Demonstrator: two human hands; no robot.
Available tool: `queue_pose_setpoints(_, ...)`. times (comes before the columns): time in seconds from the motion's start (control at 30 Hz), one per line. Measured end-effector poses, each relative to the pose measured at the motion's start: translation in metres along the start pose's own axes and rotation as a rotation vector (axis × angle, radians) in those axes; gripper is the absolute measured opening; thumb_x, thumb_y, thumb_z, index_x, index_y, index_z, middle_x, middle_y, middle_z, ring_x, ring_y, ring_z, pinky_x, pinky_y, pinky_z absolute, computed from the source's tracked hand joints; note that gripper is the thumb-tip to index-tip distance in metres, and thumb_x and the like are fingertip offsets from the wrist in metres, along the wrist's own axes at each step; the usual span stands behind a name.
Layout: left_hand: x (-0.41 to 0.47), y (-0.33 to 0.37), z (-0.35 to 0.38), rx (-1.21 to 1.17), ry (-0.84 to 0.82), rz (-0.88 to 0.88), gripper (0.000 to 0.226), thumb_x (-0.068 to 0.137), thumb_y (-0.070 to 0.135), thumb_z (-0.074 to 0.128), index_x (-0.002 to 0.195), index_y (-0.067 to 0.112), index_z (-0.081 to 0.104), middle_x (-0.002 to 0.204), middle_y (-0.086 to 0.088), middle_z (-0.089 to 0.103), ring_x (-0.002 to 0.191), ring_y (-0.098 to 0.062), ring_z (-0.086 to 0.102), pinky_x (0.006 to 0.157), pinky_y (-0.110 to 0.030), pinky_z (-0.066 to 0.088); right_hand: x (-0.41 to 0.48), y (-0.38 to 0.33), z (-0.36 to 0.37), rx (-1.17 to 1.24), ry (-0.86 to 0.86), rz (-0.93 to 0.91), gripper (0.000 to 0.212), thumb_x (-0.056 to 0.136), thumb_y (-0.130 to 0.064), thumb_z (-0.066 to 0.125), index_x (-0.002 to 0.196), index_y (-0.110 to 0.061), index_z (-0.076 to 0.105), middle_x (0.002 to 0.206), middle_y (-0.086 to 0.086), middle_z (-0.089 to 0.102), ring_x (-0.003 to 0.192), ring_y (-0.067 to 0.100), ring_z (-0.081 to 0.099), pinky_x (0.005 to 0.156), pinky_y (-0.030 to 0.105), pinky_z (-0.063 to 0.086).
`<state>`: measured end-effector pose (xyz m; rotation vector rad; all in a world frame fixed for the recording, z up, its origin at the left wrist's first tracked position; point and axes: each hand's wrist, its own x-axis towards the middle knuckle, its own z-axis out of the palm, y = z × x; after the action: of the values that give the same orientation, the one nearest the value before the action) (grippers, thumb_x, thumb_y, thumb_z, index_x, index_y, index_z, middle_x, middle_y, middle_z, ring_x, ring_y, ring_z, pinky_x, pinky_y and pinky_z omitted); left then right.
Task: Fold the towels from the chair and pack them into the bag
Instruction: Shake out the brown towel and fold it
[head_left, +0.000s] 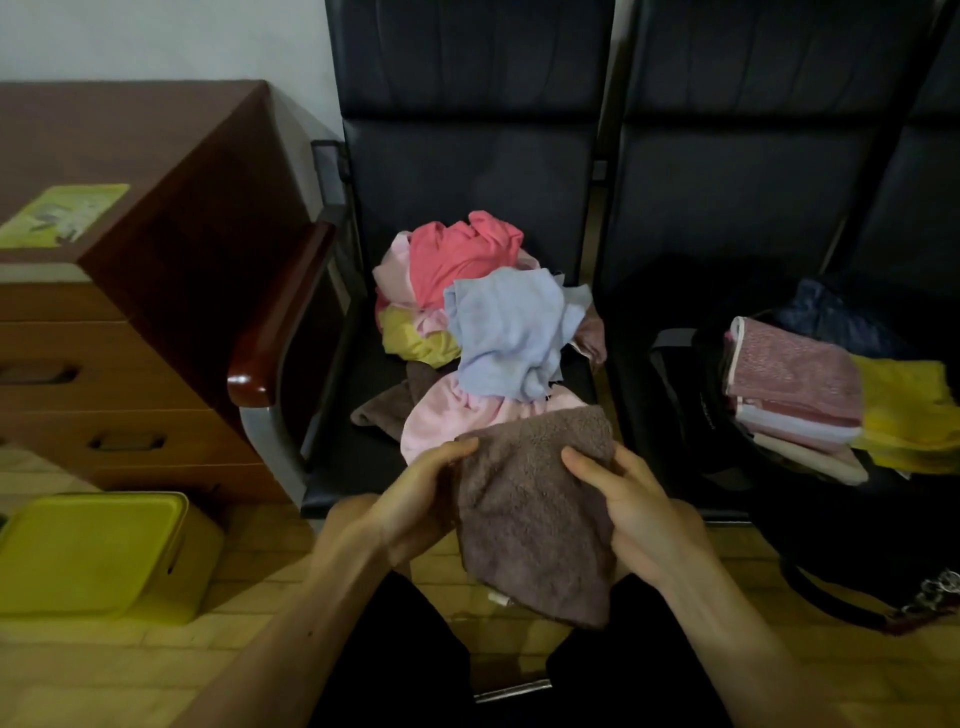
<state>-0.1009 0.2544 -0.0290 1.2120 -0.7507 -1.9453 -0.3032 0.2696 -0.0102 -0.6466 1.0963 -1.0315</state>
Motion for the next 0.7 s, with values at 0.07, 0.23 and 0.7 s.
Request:
queue_pose_setpoints(0.07, 0.006, 0.000, -0.005, 0.083, 0.102, 0.015, 0.034, 0.096, 0.023, 0.053, 0.120, 0.004, 0.068, 0.122, -0.016, 0.069, 0.114, -0.031, 0.064, 0.090, -0.041, 0.053, 0.003, 0.005, -0.007, -0.093, 0.024, 0.018, 0.016, 0.091, -0.014, 0.065, 0.106, -0.015, 0.071, 0.104, 0.005, 0.076, 0.094, 0.016, 0.073, 0.075, 0.027, 0.056)
queue_pose_setpoints(0.23, 0.011, -0.014, -0.011, 0.161, 0.161, 0.028, 0.018, 0.094, 0.006, 0.061, 0.108, 0.001, 0.071, 0.110, -0.017, 0.073, 0.098, -0.027, 0.072, 0.080, -0.036, 0.061, 0.010, 0.020, -0.025, -0.219, 0.050, 0.096, 0.009, 0.093, -0.024, 0.065, 0.093, -0.022, 0.073, 0.101, 0.002, 0.076, 0.098, 0.019, 0.071, 0.090, 0.038, 0.054)
queue_pose_setpoints(0.7, 0.017, 0.072, 0.011, 0.541, -0.093, 0.120, 0.035, 0.096, -0.001, 0.058, 0.129, 0.011, 0.061, 0.125, -0.015, 0.068, 0.103, -0.020, 0.071, 0.087, -0.037, 0.060, 0.024, -0.064, -0.015, -0.542, -0.084, -0.130, 0.020, 0.095, -0.006, 0.058, 0.109, -0.016, 0.070, 0.102, 0.004, 0.075, 0.101, 0.025, 0.070, 0.080, 0.033, 0.058)
